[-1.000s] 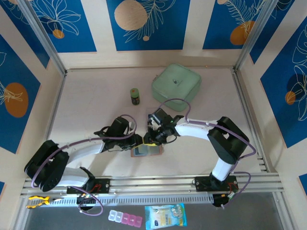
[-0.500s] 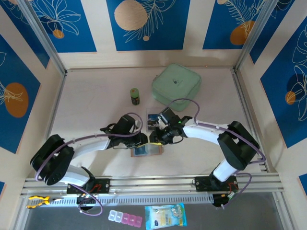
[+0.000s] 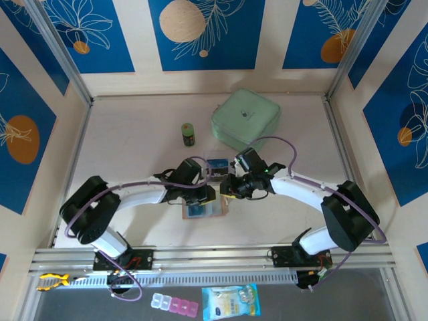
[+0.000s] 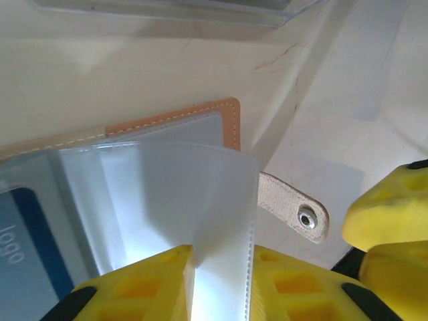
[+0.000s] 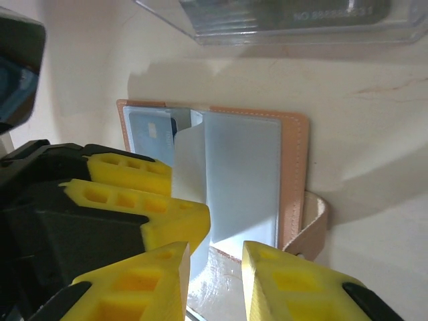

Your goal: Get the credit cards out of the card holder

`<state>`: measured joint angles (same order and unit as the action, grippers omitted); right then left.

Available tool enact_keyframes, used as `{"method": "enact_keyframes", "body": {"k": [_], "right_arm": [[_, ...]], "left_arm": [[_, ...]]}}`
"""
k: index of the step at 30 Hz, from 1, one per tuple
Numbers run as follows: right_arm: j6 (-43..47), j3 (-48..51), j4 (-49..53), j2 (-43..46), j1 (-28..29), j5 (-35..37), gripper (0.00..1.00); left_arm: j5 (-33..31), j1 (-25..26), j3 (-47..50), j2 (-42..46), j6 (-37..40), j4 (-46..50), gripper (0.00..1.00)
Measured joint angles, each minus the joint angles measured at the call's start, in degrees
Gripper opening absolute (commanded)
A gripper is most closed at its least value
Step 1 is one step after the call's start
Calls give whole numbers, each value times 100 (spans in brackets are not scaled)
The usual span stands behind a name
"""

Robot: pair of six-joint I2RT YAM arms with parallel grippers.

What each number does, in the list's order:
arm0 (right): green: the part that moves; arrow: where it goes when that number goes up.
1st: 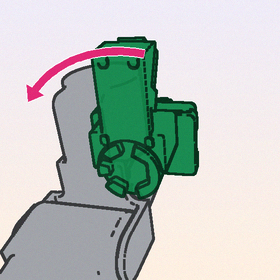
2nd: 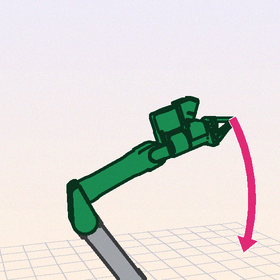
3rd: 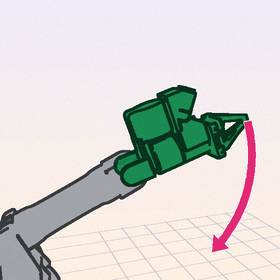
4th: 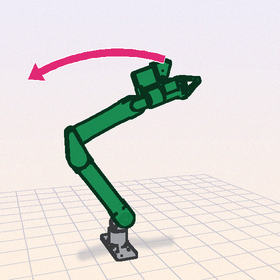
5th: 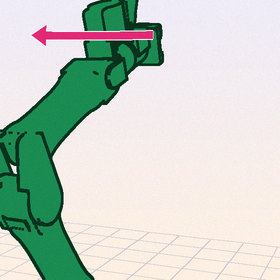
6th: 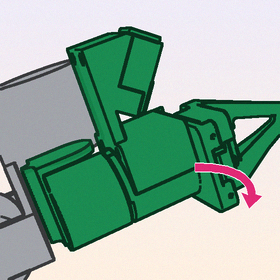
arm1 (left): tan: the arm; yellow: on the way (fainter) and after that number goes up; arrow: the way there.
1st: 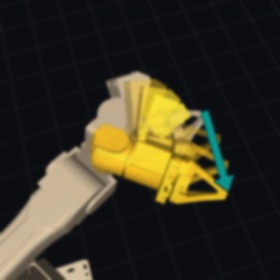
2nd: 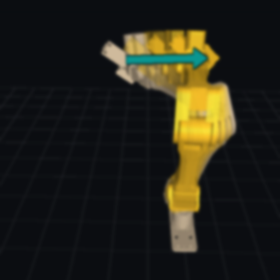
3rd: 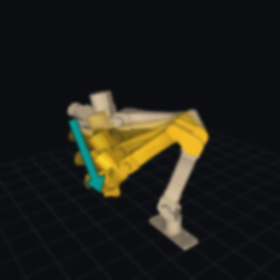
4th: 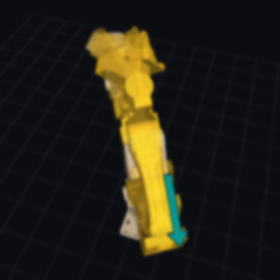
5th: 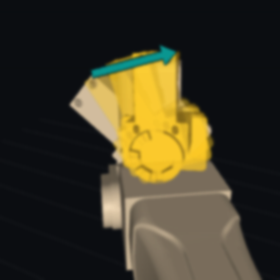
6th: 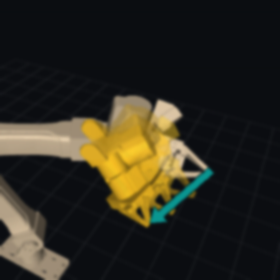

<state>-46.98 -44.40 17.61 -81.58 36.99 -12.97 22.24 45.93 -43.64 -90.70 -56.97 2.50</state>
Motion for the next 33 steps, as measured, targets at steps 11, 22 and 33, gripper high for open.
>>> {"method": "enact_keyframes", "body": {"k": [11, 22, 33], "right_arm": [[42, 136, 20, 90, -144, -59, 29], [39, 125, 31, 72, -122, -98, 29], [37, -568, 269, -538, 382, -61, 29]], "left_arm": [[2, 162, -282, -367, -63, -39, 38], [-160, 160, -282, -127, 57, 140, 38], [-387, -87, 380, 811, 197, 247, 35]]}}
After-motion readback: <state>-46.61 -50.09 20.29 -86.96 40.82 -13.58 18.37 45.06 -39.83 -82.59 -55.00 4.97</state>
